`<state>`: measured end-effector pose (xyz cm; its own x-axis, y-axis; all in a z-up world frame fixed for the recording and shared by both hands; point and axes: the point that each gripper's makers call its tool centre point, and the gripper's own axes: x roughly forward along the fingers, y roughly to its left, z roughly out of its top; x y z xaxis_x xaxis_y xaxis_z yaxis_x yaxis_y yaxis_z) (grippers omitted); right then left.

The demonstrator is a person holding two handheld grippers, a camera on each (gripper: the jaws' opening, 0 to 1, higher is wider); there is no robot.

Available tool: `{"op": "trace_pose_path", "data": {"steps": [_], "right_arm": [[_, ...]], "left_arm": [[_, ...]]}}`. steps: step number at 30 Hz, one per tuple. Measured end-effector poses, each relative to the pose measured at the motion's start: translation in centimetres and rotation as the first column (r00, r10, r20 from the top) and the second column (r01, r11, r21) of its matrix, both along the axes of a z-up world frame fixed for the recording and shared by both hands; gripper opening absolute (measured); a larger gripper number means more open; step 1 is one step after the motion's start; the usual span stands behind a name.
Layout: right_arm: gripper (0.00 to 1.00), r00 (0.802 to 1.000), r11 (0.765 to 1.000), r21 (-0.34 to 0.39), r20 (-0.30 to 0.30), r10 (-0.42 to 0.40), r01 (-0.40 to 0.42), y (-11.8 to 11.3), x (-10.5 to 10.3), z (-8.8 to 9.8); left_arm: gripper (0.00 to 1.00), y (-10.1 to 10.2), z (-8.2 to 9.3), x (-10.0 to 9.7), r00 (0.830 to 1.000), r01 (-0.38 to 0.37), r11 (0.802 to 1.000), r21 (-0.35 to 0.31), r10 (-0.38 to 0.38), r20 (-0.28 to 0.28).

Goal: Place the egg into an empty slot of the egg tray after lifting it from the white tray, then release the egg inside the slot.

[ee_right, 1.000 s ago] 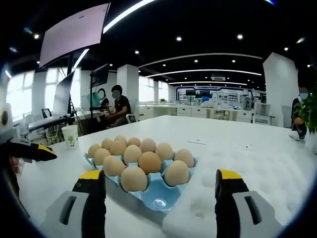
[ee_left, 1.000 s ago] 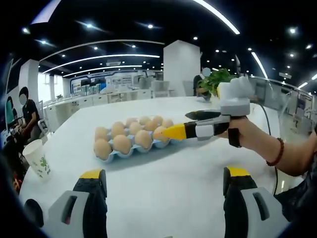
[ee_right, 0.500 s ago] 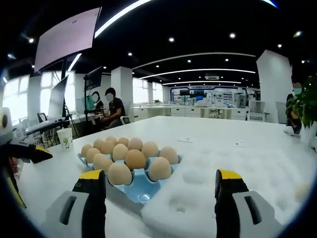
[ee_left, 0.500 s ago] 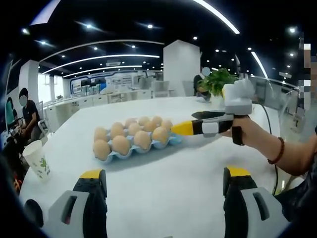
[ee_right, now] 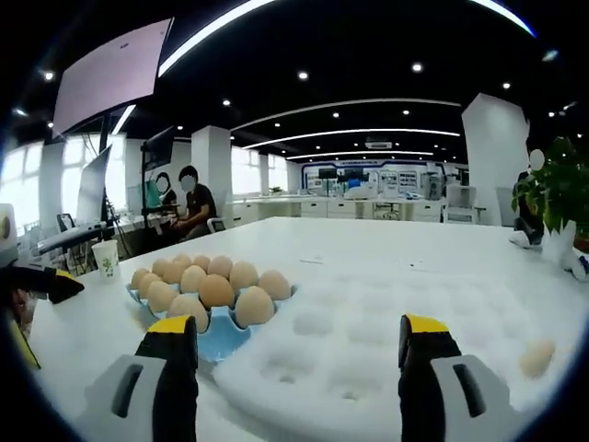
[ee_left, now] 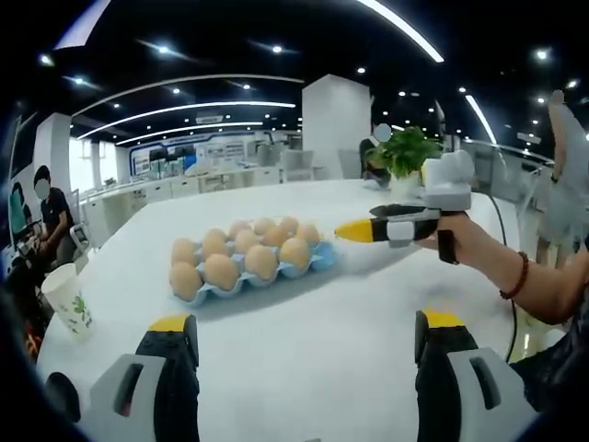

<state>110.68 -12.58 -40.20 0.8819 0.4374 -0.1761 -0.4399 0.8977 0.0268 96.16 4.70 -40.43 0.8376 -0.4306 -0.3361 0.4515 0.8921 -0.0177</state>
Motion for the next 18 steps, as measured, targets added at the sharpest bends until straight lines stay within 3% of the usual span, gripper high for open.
{"op": "trace_pose_path", "data": {"steps": [18], "right_arm": [[0.93,0.994,0.994,-0.025,0.012,-0.106,0.107,-6.3,0.5,0.2]], "left_arm": [[1.0,-0.7,0.0,0.0,1.0,0.009,1.0,0.004,-0.009,0.003]]}}
